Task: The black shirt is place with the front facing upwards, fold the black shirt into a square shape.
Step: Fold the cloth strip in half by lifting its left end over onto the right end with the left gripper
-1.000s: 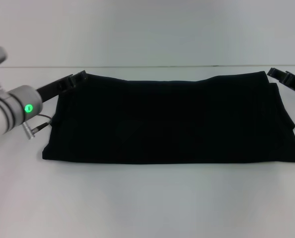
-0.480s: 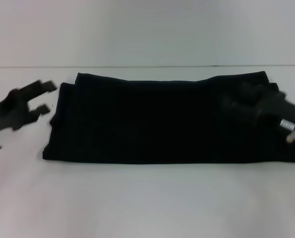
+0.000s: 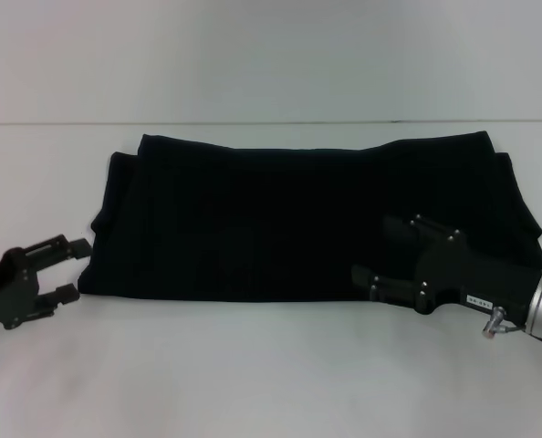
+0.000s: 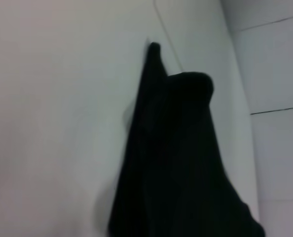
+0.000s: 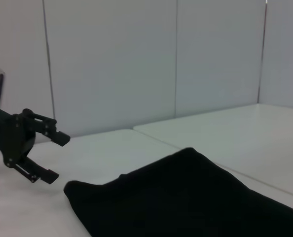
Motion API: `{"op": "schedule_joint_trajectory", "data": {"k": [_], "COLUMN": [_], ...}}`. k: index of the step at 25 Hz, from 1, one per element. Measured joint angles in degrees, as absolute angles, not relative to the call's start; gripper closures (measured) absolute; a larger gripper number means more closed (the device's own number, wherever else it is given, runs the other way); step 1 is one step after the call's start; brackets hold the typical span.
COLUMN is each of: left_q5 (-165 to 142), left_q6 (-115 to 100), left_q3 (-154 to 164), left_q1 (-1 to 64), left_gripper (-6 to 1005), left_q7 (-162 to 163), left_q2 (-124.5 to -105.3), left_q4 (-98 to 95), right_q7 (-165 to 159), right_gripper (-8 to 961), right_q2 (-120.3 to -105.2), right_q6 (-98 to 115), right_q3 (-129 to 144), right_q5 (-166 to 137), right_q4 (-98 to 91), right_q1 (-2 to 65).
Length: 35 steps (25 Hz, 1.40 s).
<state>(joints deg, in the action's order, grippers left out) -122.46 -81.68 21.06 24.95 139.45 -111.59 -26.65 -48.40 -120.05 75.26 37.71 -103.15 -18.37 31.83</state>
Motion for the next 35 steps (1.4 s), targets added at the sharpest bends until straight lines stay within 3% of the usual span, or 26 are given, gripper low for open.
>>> {"op": "schedule_joint_trajectory", "data": {"k": [35], "left_q5": [-124.6], "left_q6": [-67.5], "left_q3": [24.7], "left_q1": [30.9], "left_gripper": [137], "left_q7": [139.4], "left_q2": [-114.17], "left_q4": [-22.5], "right_q7": [-48.2], "right_gripper": [33], "right_q2": [-120.14], "right_q6": [72.6], "right_q3": [38.7], "right_q5": [-103.2], "right_q4": [-16.2], "right_q1": [33.0]}}
